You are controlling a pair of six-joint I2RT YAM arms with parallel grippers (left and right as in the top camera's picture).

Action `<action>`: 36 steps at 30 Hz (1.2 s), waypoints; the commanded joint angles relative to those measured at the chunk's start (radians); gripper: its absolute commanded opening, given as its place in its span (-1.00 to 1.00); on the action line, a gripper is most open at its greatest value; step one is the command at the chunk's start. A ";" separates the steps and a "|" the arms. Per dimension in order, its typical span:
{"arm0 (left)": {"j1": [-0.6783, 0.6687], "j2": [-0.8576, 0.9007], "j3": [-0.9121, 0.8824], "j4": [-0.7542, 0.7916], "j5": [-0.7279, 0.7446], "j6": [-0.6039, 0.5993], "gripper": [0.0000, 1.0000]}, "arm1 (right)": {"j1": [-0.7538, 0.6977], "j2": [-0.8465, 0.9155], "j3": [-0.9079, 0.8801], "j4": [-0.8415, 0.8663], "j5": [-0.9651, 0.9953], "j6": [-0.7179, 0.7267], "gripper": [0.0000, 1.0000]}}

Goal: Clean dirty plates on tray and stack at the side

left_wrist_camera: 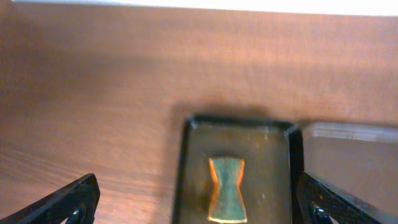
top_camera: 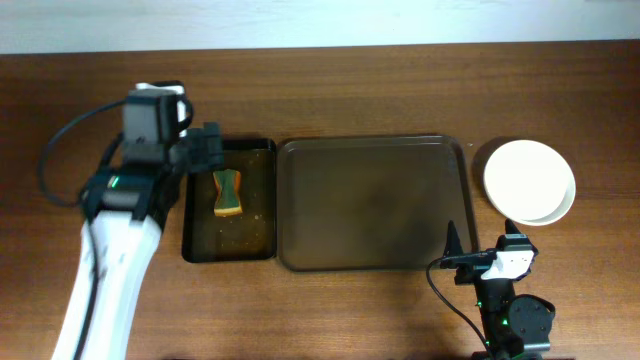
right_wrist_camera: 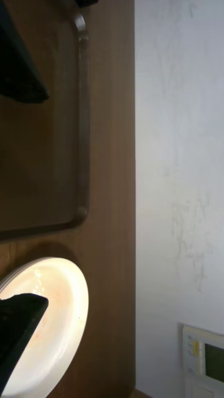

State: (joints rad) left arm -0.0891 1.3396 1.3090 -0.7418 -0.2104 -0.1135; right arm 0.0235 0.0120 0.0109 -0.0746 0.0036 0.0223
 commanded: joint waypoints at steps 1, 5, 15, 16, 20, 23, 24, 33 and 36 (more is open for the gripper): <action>0.001 -0.201 -0.003 -0.049 -0.105 0.002 0.99 | 0.009 -0.008 -0.005 -0.006 0.019 0.005 0.97; 0.001 -0.468 -0.141 -0.070 -0.100 0.001 0.99 | 0.009 -0.008 -0.005 -0.006 0.019 0.005 0.97; 0.064 -1.145 -1.091 1.277 0.163 0.001 0.99 | 0.009 -0.008 -0.005 -0.006 0.019 0.005 0.97; 0.064 -1.176 -1.128 1.279 0.162 0.001 0.99 | 0.009 -0.008 -0.005 -0.006 0.019 0.005 0.97; 0.064 -1.266 -1.210 1.244 0.142 0.001 0.99 | 0.009 -0.008 -0.005 -0.006 0.019 0.005 0.97; 0.064 -1.318 -1.212 1.055 0.092 0.001 1.00 | 0.009 -0.008 -0.005 -0.006 0.019 0.005 0.97; 0.064 -1.334 -1.213 0.996 0.091 0.001 0.99 | 0.009 -0.008 -0.005 -0.006 0.019 0.005 0.97; 0.064 -1.335 -1.301 0.932 0.100 -0.077 1.00 | 0.009 -0.008 -0.005 -0.006 0.019 0.005 0.97; 0.064 -1.335 -1.301 0.835 0.161 -0.077 0.99 | 0.009 -0.008 -0.005 -0.006 0.019 0.005 0.97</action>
State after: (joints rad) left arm -0.0311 0.0147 0.0177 0.1402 -0.1032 -0.1802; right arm 0.0235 0.0101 0.0109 -0.0750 0.0082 0.0231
